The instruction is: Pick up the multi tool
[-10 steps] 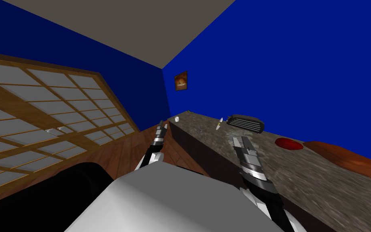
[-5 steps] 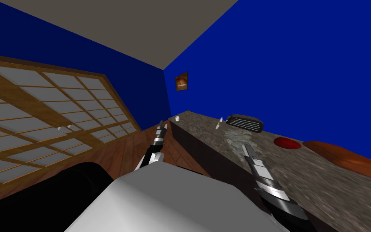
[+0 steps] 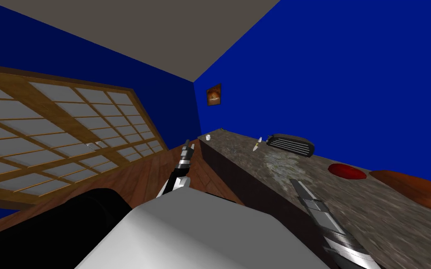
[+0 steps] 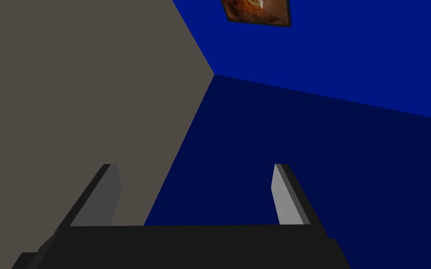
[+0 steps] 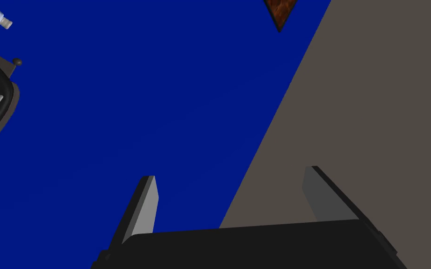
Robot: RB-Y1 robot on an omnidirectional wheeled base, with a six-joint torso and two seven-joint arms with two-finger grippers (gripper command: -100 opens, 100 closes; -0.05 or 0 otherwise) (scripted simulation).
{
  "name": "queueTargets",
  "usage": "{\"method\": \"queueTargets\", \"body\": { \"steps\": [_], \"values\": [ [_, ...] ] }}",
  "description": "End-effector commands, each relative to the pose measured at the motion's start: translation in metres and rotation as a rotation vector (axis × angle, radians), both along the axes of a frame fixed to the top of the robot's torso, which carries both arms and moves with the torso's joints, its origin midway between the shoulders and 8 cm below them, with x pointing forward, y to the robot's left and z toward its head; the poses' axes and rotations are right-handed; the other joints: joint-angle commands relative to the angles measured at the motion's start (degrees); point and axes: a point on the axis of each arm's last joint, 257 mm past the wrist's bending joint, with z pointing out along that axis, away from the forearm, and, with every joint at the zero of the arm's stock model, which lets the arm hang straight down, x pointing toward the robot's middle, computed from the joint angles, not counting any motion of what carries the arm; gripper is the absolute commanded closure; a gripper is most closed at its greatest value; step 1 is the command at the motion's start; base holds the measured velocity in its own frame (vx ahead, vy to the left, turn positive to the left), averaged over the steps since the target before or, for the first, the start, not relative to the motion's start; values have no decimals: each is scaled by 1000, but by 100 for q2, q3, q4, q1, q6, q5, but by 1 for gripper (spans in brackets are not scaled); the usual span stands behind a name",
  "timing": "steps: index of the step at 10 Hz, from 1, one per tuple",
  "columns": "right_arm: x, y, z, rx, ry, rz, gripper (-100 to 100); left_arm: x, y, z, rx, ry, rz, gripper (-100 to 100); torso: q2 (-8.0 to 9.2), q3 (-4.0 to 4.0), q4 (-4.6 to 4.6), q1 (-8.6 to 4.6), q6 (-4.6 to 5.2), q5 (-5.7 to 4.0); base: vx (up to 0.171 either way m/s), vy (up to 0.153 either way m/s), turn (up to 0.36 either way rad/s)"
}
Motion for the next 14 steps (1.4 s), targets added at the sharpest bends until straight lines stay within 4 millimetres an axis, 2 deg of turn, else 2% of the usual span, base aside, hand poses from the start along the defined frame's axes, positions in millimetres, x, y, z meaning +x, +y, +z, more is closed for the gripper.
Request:
{"method": "queueTargets", "body": {
  "steps": [1, 3, 4, 5, 6, 7, 8, 10, 11, 12, 13, 14],
  "values": [
    [-8, -9, -9, -56, 25, -15, -100, 0, 0, 0, 0, 0, 0, 0, 0, 0, 0, 0, 0, 0, 8, 2, 68],
    [-30, -25, -30, -177, 99, -37, -100, 0, 0, 0, 0, 0, 0, 0, -4, -2, -1, 3, 0, 1, 22, 13, 180],
    [-31, -29, -30, -200, 108, -45, -100, 0, 0, 0, 0, 0, 0, 0, -10, -6, -2, 4, -3, 1, 28, 8, 76],
    [-44, -38, -40, -261, 148, -55, -100, 0, 0, 0, 0, 0, 0, 0, -10, -6, -2, 4, 2, 1, 37, 17, 148],
    [-44, -38, -41, -268, 153, -54, -100, 0, 0, 0, 0, 0, 0, 0, -13, -8, -3, 5, -1, 1, 28, 10, 67],
    [-57, -47, -49, -328, 195, -62, -100, 0, 0, 0, 0, 0, 0, 0, -12, -7, -3, 5, 1, 1, 34, 16, 151],
    [-57, -47, -51, -333, 200, -60, -100, 0, 0, 0, 0, 0, 0, 0, -13, -7, -3, 7, -1, 2, 31, 12, 99],
    [-84, -62, -69, -431, 287, -60, -100, 0, 0, 0, 0, 0, 0, 0, -17, -10, -3, 8, -2, 2, 60, 25, 250],
    [-85, -63, -70, -451, 296, -58, -100, 0, 0, 0, 0, 0, 0, 0, -26, -15, -5, 10, -3, 2, 75, 20, 82],
    [-100, -71, -77, -498, 339, -55, -100, 0, 0, 0, 0, 0, 0, 0, -28, -17, -6, 10, 2, 2, 78, 21, 195],
    [-100, -71, -79, -503, 346, -52, -100, 0, 0, 0, 0, 0, 0, 0, -31, -18, -6, 8, -3, 2, 62, 21, 109],
    [-114, -78, -86, -547, 391, -44, -100, 0, 0, 0, 0, 0, 0, 0, -26, -16, -6, 11, 1, 2, 66, 37, 230]
  ]
}}
